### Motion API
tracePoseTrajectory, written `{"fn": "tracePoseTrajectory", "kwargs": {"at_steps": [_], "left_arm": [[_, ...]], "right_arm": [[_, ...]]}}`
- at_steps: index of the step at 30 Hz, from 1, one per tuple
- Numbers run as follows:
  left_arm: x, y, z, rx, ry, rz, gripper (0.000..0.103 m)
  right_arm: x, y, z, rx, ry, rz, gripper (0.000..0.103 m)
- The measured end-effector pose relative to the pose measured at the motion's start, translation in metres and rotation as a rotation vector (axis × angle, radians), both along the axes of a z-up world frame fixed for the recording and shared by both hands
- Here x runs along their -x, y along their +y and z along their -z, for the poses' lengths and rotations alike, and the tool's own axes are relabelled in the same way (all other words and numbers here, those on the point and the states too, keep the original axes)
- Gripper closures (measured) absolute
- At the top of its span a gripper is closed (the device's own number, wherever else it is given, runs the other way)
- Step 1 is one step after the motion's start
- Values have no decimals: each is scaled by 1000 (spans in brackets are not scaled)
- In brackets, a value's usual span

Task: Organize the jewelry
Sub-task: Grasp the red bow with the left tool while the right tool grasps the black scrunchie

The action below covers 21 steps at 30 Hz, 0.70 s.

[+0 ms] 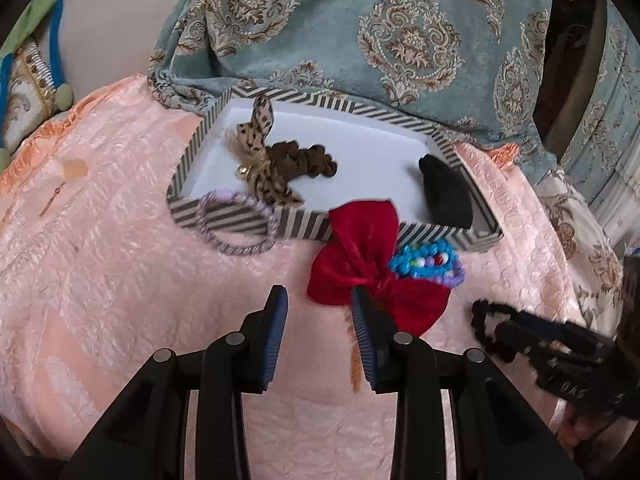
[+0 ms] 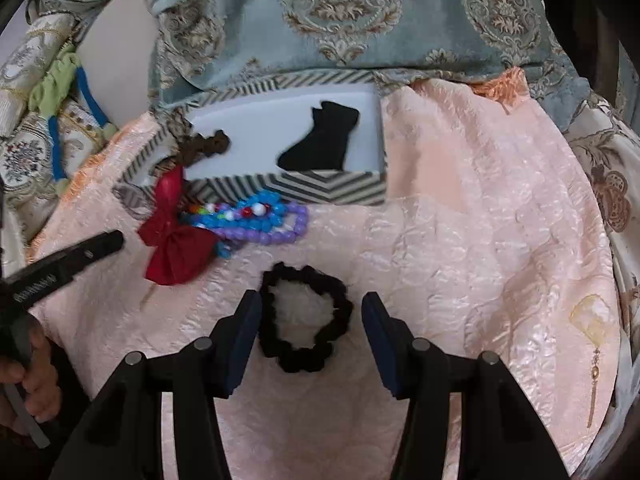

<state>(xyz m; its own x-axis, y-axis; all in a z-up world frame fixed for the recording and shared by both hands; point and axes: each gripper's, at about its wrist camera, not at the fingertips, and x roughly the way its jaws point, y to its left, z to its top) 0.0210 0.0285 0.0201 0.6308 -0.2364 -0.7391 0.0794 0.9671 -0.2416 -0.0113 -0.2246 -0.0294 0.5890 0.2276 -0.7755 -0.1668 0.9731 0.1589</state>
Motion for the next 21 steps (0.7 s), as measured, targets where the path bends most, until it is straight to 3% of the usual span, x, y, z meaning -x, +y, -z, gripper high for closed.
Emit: {"fn": "tracePoseTrajectory", "kwargs": {"at_steps": [5, 14, 16, 17, 18, 19, 21], "left_arm": [[-20, -16, -1, 21, 10, 32, 87], [-40, -33, 25, 50, 86, 92, 87], [-37, -33, 25, 38, 71, 95, 89], [-35, -32, 24, 33, 65, 94, 99], [-32, -29, 23, 33, 59, 92, 103], [-27, -26, 20, 34, 54, 91, 103], [-18, -16, 14, 32, 32, 81, 103]], "right_arm": [[-3, 2, 4, 10, -5, 2, 48], [-9, 8, 15, 30, 29, 1, 46], [-10, 8, 16, 25, 35, -7, 42], [-10, 9, 16, 26, 37, -13, 41], [-10, 11, 17, 29, 40, -25, 36], [-9, 13, 18, 33, 46, -39, 29], [-8, 19, 19, 62, 48, -58, 26]]}}
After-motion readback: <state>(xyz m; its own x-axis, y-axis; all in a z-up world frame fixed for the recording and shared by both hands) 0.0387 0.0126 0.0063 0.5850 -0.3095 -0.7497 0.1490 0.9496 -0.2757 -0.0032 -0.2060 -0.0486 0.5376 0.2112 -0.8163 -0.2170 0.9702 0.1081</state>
